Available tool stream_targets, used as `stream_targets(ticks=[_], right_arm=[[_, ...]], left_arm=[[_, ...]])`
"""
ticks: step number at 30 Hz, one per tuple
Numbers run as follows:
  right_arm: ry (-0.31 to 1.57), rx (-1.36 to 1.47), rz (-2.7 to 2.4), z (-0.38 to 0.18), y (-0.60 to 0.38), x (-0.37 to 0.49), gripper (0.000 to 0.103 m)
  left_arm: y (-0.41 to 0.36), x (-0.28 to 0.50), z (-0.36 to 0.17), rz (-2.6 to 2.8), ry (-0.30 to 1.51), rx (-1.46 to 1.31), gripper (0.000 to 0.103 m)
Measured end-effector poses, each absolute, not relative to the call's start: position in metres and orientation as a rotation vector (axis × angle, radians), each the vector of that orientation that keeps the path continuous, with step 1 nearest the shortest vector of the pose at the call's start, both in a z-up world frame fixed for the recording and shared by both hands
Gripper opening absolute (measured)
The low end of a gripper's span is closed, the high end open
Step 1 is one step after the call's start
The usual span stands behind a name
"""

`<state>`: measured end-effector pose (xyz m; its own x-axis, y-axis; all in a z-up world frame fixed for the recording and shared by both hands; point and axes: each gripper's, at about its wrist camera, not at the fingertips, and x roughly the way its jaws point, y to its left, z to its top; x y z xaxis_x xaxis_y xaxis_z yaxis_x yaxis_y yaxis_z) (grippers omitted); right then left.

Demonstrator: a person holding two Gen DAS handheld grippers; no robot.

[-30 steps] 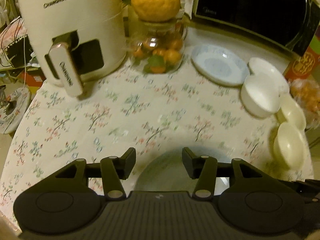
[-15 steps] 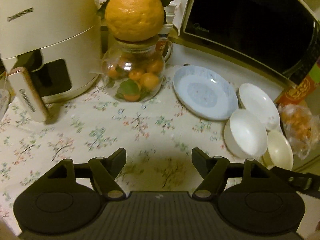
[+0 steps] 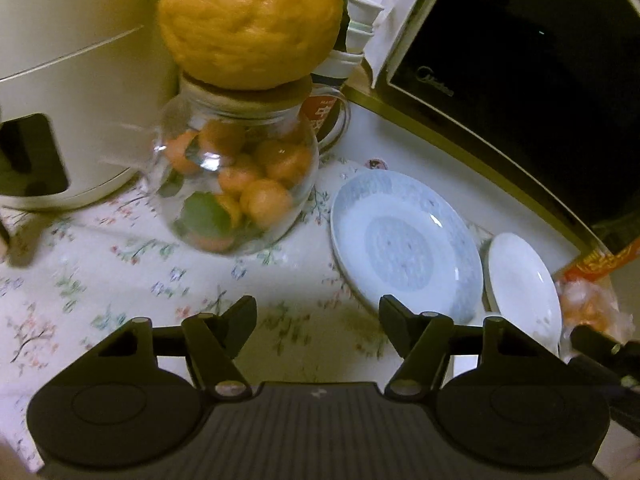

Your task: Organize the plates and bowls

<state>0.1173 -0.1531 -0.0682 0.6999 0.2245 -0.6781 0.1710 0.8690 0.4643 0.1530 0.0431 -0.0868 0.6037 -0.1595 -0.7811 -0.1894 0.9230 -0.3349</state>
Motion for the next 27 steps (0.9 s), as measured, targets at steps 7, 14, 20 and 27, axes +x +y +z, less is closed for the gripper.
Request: stream_targets(ticks=[7, 14, 20, 27], right_arm=[[0.826, 0.555, 0.059, -0.084, -0.160, 0.162, 0.043], [0.865, 0.596, 0.073, -0.108, -0.158, 0.191, 0.037], [0.895, 0.564, 0.056, -0.122, -0.150, 0.202, 0.030], [0.908, 0.500, 0.031, -0.128, -0.144, 0.211, 0.029]], left_arm=[[0.036, 0.180, -0.099, -0.001, 0.938, -0.443, 0.051], [0.042, 0.200, -0.121, 0.007, 0.968, -0.484, 0.041], [0.039, 0.211, -0.126, -0.023, 0.947, -0.488, 0.037], [0.042, 0.219, -0.136, -0.032, 0.951, -0.501, 0.022]])
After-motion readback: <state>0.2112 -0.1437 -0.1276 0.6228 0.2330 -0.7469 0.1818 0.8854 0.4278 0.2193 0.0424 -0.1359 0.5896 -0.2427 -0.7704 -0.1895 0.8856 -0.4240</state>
